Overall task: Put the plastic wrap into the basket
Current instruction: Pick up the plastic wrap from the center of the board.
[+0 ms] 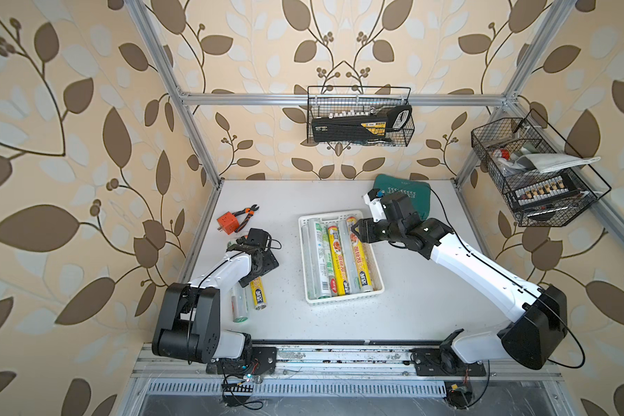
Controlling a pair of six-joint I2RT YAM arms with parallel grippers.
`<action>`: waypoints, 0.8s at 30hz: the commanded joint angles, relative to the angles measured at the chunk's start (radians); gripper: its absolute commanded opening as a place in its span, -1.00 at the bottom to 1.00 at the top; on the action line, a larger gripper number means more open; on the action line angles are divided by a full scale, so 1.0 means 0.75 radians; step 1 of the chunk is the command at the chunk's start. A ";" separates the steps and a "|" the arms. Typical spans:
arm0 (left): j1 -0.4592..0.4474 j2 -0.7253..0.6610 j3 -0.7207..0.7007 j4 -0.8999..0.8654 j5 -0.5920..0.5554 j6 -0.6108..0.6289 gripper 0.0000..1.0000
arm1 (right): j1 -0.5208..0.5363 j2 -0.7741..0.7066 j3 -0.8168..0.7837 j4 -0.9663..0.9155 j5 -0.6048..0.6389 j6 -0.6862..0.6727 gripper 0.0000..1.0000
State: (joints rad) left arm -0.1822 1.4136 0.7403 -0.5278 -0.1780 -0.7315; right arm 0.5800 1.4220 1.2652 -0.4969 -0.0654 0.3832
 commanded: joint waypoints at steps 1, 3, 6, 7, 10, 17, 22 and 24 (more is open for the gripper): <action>0.011 0.017 0.049 0.020 0.041 0.040 0.87 | -0.004 -0.013 -0.029 0.028 -0.018 -0.025 0.16; 0.012 0.026 0.058 0.022 0.028 0.055 0.87 | -0.006 -0.010 -0.027 0.028 -0.025 -0.025 0.16; 0.012 0.057 0.080 0.013 0.019 0.075 0.90 | -0.005 -0.010 -0.029 0.030 -0.033 -0.024 0.16; 0.012 0.075 0.087 0.014 0.020 0.080 0.91 | -0.006 -0.010 -0.030 0.030 -0.035 -0.024 0.16; 0.016 0.105 0.110 0.008 0.027 0.086 0.86 | -0.013 0.001 -0.025 0.020 -0.046 -0.027 0.16; 0.022 0.148 0.105 0.028 0.044 0.082 0.67 | -0.020 0.021 -0.022 0.007 -0.059 -0.027 0.16; 0.022 0.163 0.099 0.048 0.072 0.081 0.48 | -0.027 0.052 -0.001 -0.024 -0.064 -0.025 0.16; 0.022 0.173 0.101 0.051 0.082 0.084 0.42 | -0.026 0.055 0.002 -0.029 -0.066 -0.024 0.16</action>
State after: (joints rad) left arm -0.1757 1.5391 0.8040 -0.5014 -0.1413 -0.6788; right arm 0.5644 1.4494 1.2621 -0.4942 -0.1017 0.3759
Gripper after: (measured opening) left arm 0.720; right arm 0.579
